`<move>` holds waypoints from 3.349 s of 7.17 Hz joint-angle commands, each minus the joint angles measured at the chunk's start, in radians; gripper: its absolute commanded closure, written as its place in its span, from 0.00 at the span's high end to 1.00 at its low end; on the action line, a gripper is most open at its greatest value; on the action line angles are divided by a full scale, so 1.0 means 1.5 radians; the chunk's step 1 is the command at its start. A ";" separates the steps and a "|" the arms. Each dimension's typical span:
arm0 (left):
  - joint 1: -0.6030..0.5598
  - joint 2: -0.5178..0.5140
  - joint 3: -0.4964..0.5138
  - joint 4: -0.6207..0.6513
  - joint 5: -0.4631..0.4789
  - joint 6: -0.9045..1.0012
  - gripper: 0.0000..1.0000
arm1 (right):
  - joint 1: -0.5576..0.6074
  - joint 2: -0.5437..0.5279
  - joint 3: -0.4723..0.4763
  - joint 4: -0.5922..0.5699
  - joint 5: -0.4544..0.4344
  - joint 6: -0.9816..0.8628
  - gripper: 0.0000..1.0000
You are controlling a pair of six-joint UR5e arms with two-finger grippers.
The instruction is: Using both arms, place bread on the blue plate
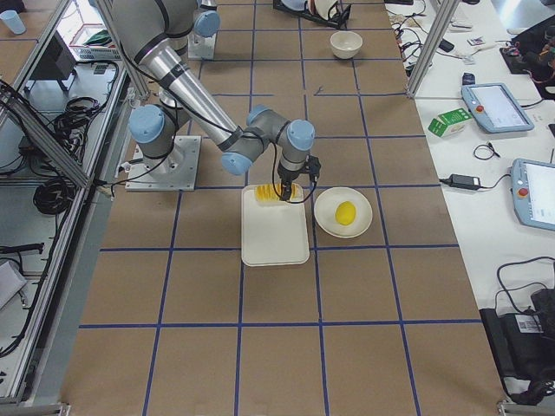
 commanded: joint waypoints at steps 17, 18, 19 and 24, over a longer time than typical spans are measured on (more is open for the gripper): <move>-0.504 0.229 -0.176 -0.045 -0.306 -0.240 0.00 | 0.213 -0.104 -0.284 0.418 0.026 0.230 0.00; -0.565 0.201 -0.217 0.071 -0.326 -0.309 0.00 | 0.229 -0.102 -0.283 0.417 0.056 0.243 0.00; -0.593 0.171 -0.242 0.151 -0.327 -0.348 0.00 | 0.248 -0.096 -0.283 0.413 0.060 0.266 0.00; -0.650 0.083 -0.250 0.223 -0.325 -0.443 0.86 | 0.425 -0.034 -0.289 0.296 0.084 0.437 0.00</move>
